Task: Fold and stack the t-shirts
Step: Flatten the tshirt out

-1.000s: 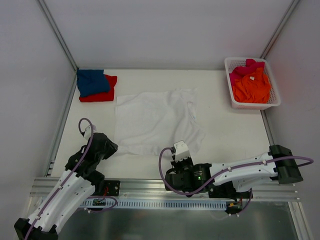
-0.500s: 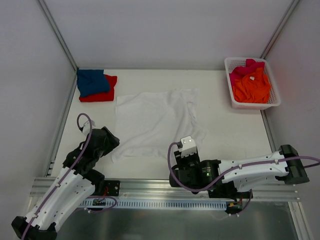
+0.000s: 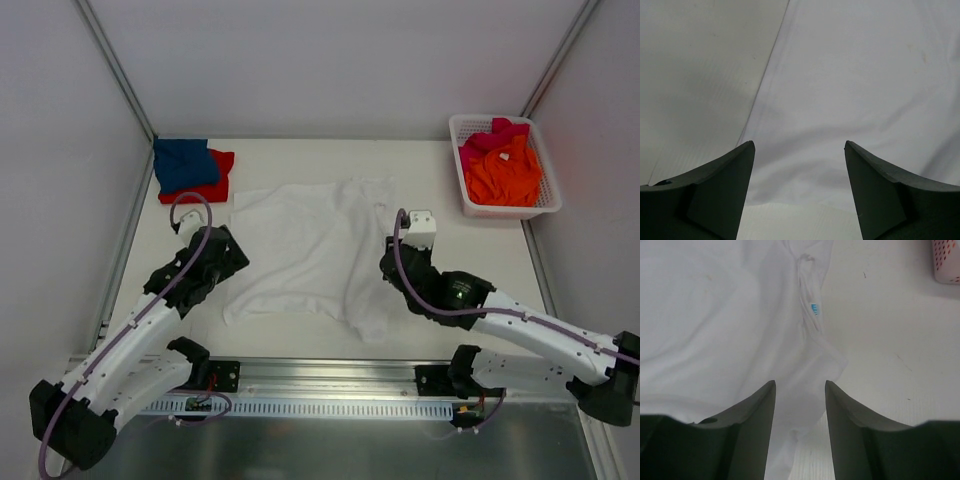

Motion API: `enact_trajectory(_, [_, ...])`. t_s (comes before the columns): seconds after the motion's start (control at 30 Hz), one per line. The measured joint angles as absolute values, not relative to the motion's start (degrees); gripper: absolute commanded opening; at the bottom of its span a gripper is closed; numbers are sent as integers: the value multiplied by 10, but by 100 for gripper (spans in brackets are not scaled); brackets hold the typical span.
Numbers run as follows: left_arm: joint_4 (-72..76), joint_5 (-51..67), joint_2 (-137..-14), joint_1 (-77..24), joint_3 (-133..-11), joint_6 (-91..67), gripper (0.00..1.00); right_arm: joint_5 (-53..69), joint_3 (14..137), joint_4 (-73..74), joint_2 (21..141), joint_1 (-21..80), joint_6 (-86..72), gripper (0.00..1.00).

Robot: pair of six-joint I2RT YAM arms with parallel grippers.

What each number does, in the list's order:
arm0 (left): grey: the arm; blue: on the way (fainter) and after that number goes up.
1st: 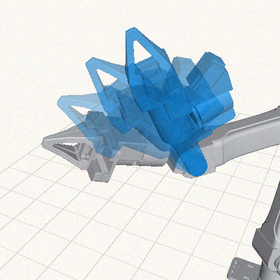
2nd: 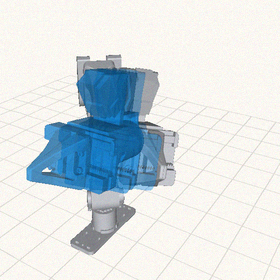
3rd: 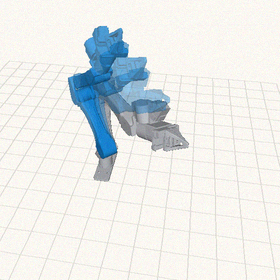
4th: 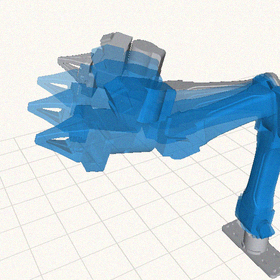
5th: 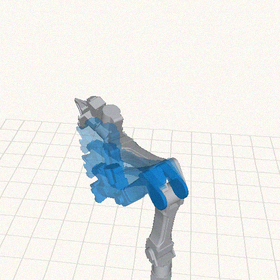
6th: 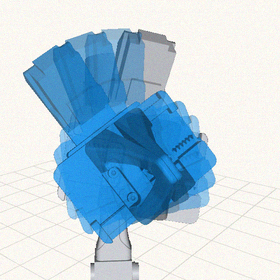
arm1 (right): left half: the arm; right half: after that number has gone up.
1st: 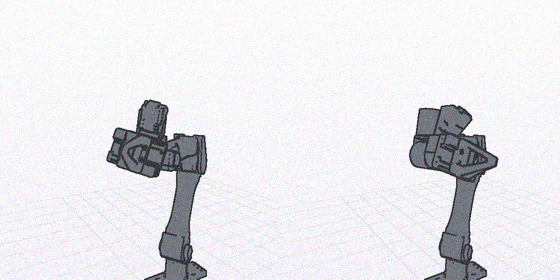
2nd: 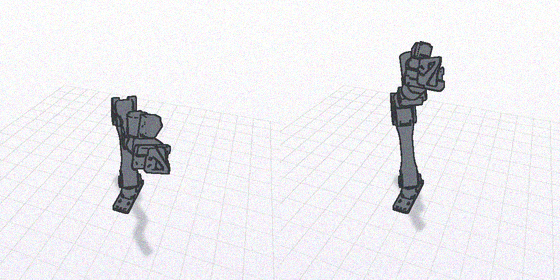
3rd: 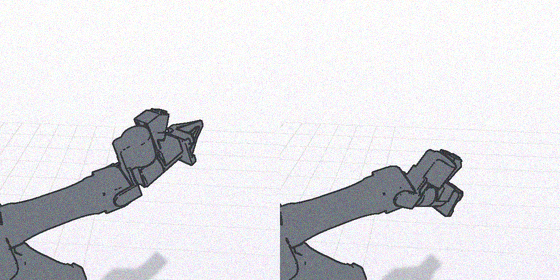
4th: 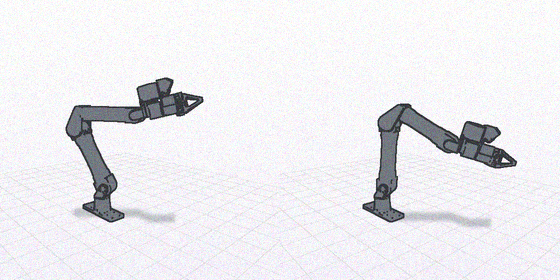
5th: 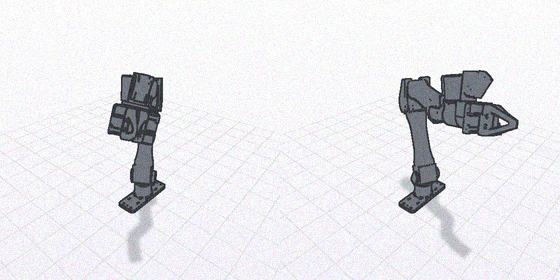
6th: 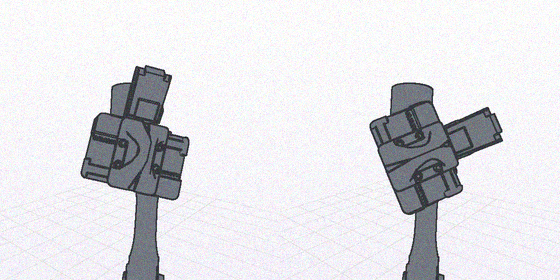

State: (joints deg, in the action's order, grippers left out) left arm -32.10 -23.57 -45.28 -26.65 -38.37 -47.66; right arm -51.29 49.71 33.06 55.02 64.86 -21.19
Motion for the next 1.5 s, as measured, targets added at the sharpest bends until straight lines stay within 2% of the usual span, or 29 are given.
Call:
enact_trajectory(0.2, [-236, -223, -590, -242, -431, -434, 73, -361, 498, 235, 604, 473, -121, 47])
enact_trajectory(0.4, [-161, -185, -713, -185, -499, -401, 72, -218, 535, 173, 716, 351, -71, 47])
enact_trajectory(0.6, [-122, -154, -825, -155, -566, -380, 71, -127, 595, 140, 816, 257, -55, 47])
enact_trajectory(0.97, [-89, -139, -965, -123, -658, -362, 66, -21, 706, 111, 943, 175, -50, 46])
enact_trajectory(1.0, [-86, -140, -975, -123, -669, -359, 62, -15, 713, 110, 949, 170, -50, 46])
enact_trajectory(1.5, [-78, -187, -1124, -107, -831, -307, 59, 44, 735, 95, 954, 131, -42, 46])
